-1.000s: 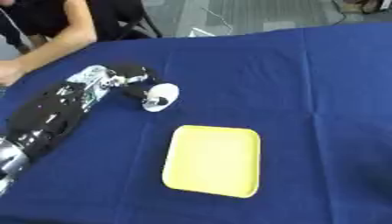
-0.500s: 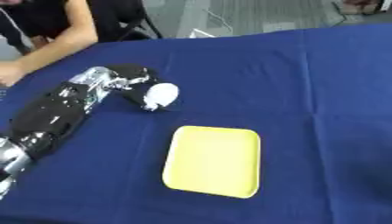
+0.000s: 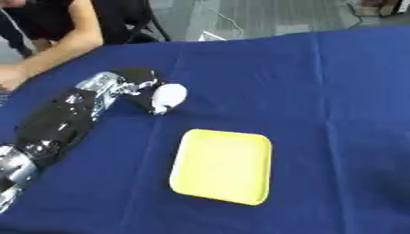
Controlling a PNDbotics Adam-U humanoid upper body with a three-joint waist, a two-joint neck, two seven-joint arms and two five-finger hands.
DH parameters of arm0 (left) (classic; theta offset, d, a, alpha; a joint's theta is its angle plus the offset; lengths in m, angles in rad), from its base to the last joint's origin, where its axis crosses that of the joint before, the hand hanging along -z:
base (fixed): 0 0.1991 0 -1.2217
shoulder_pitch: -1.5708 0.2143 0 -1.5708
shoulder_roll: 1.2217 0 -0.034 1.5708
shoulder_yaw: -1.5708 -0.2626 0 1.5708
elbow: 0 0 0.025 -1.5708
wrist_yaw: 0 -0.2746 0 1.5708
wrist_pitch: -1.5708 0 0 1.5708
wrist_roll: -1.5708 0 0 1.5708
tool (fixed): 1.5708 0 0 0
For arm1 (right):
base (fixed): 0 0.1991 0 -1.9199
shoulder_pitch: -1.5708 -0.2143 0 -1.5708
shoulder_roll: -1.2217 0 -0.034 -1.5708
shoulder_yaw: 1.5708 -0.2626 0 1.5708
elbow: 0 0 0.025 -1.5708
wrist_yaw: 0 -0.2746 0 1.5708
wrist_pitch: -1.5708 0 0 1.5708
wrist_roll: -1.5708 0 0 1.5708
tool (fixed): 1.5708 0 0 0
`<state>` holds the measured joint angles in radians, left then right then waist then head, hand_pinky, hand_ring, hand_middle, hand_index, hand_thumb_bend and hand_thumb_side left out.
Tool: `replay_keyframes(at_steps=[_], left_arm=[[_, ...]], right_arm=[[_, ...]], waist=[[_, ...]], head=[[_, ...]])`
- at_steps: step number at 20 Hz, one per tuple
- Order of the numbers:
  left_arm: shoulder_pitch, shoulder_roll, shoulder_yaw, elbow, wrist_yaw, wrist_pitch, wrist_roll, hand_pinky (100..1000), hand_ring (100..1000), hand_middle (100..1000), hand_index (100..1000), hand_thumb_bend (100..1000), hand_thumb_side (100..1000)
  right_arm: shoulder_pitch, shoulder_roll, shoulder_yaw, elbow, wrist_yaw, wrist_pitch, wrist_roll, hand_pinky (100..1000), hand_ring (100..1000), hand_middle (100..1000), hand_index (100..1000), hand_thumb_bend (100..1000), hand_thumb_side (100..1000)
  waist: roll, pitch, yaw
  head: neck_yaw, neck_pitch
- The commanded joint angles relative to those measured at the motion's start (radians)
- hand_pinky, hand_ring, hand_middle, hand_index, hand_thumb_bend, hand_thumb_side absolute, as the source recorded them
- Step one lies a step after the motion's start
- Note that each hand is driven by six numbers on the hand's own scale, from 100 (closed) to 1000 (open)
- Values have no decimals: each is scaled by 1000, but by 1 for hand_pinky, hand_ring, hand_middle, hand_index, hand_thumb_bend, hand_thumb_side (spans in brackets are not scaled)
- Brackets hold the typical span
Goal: Pick up objects on the table and place them in the box.
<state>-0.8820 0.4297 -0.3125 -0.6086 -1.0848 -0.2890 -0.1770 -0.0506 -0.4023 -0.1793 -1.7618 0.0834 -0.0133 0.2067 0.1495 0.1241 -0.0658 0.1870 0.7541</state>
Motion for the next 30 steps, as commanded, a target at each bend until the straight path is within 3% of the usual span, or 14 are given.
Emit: replay_keyframes(at_steps=[1, 11, 14, 19, 24, 30], left_arm=[[29, -9, -8, 61, -42, 11, 4, 773, 631, 529, 364, 100, 528], [29, -12, -2, 75, -40, 9, 3, 781, 634, 534, 352, 100, 536], [31, -13, 2, 76, -25, 2, 0, 820, 636, 545, 356, 100, 594], [42, 11, -8, 2, 148, -7, -45, 886, 618, 540, 339, 100, 662], [28, 53, -67, -158, 349, 87, -124, 899, 608, 539, 333, 100, 651], [29, 67, -105, -244, 426, 167, -166, 902, 610, 541, 333, 100, 651]], right_arm=[[-11, -19, -6, -13, -1, -3, 0, 677, 678, 865, 962, 100, 867], [-11, -19, -6, -12, -2, -3, 0, 677, 678, 865, 962, 100, 867], [-11, -19, -6, -12, -2, -3, 0, 677, 678, 865, 963, 100, 868], [-11, -20, -6, -11, -2, -3, -1, 677, 678, 865, 963, 100, 868], [-12, -21, -5, -11, -1, -4, 1, 677, 678, 865, 963, 100, 874], [-13, -21, -4, -11, -1, -3, 0, 677, 678, 865, 963, 100, 876]], waist=[[-13, 1, -1], [-13, 1, -1], [-14, 1, -1], [-14, 3, -1], [-13, 1, -3], [-12, 3, -6]], head=[[4, 1], [4, -1], [3, -2], [3, -4], [8, -5], [8, -5]])
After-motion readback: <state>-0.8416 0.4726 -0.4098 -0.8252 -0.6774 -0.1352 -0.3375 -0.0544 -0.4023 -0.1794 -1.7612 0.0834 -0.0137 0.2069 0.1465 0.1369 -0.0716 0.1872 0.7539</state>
